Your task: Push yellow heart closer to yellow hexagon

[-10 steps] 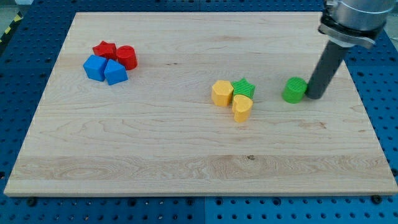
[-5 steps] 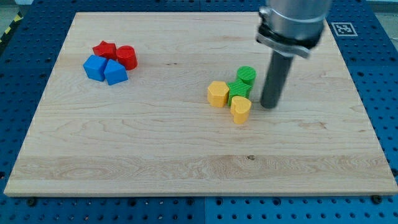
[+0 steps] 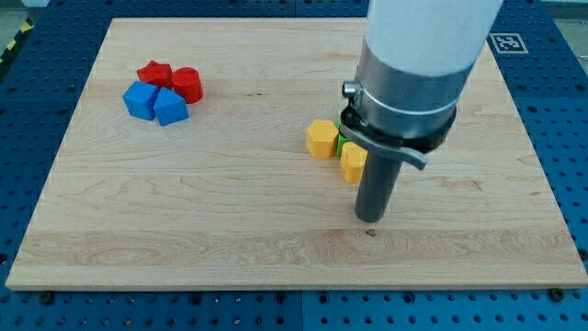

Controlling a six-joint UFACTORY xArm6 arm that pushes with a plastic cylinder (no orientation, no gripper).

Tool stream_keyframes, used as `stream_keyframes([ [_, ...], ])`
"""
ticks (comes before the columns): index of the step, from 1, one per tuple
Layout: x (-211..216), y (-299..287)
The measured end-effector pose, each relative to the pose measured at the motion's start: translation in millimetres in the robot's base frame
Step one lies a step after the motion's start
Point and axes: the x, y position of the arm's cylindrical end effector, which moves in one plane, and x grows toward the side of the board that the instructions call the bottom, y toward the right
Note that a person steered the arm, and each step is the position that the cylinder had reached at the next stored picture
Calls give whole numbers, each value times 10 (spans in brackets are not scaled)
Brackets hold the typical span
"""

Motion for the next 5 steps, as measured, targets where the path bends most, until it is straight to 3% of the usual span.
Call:
stream_keyframes([
  [5,-502,-19],
])
